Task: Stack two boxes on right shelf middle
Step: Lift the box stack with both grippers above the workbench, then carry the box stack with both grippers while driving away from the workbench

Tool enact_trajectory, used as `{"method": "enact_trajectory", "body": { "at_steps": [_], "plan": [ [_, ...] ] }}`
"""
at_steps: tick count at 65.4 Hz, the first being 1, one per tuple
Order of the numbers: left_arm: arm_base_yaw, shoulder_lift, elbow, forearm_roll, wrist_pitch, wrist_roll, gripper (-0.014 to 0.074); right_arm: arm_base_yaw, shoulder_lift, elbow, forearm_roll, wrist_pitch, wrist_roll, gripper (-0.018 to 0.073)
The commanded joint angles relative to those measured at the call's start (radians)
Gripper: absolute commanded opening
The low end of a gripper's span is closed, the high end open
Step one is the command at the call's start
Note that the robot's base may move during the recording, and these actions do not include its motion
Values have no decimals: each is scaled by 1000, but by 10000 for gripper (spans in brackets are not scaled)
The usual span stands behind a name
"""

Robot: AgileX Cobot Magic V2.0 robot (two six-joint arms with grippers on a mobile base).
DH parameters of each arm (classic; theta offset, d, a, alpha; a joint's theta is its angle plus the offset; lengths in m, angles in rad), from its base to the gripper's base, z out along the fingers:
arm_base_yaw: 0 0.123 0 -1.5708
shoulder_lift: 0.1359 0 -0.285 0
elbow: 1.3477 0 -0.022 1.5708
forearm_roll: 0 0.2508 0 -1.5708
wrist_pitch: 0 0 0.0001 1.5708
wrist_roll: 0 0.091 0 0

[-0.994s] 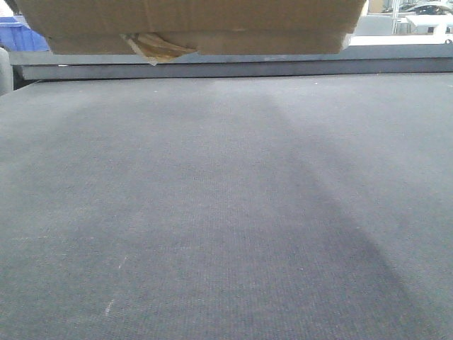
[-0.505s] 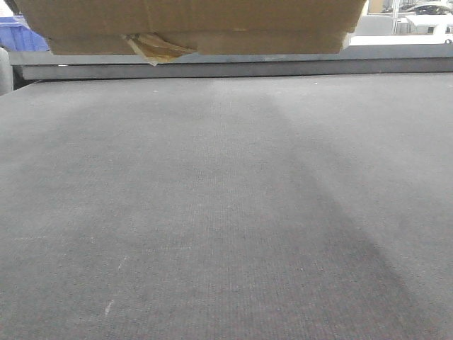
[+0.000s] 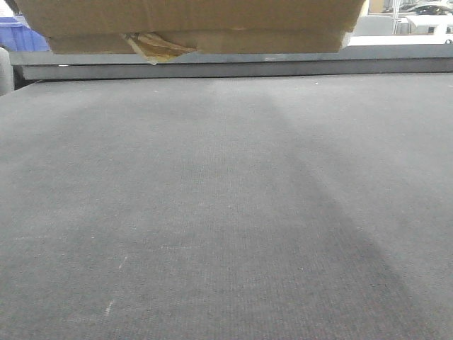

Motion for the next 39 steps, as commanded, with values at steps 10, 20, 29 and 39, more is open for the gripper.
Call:
{"method": "enact_trajectory", "body": {
  "at_steps": [10,20,29,39],
  "plan": [
    [2,-16,-12,44,-35,-12,-111,-2,-7,-14,-44,-31,3,-153],
    [2,-16,-12,44,-35,-12,-111,-2,-7,-14,-44,-35,3,-153],
    [2,-16,-12,44,-35,-12,-111,-2,-7,-14,-44,-37,3,-153],
    [2,-16,-12,44,-35,-12,-111,-2,-7,-14,-44,-37,3,-153]
  ]
}}
